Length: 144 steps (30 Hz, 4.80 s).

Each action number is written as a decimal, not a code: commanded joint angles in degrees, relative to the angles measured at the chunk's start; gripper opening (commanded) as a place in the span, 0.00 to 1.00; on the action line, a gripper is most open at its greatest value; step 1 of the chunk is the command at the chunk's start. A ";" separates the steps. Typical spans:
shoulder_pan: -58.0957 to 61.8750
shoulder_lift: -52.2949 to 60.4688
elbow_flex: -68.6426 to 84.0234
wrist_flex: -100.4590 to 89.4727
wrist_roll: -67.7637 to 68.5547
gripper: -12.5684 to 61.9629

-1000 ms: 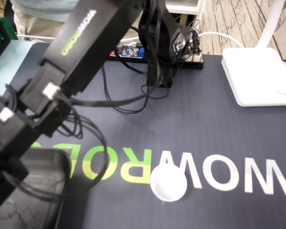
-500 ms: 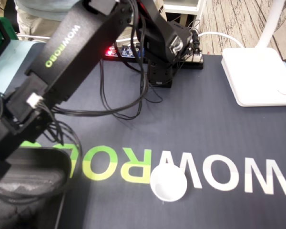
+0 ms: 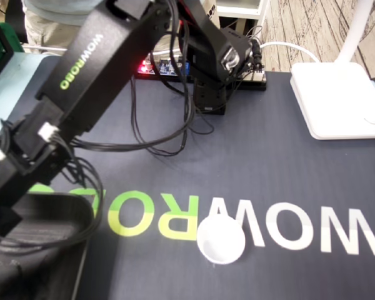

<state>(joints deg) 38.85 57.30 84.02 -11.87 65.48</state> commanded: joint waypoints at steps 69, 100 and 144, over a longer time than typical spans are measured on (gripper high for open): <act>-33.40 46.49 45.00 -12.74 -139.04 0.21; -44.74 47.02 55.63 -6.94 -161.10 0.21; -44.38 32.17 47.64 -12.66 -160.84 0.21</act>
<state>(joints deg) -6.06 89.30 135.09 -20.21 -95.19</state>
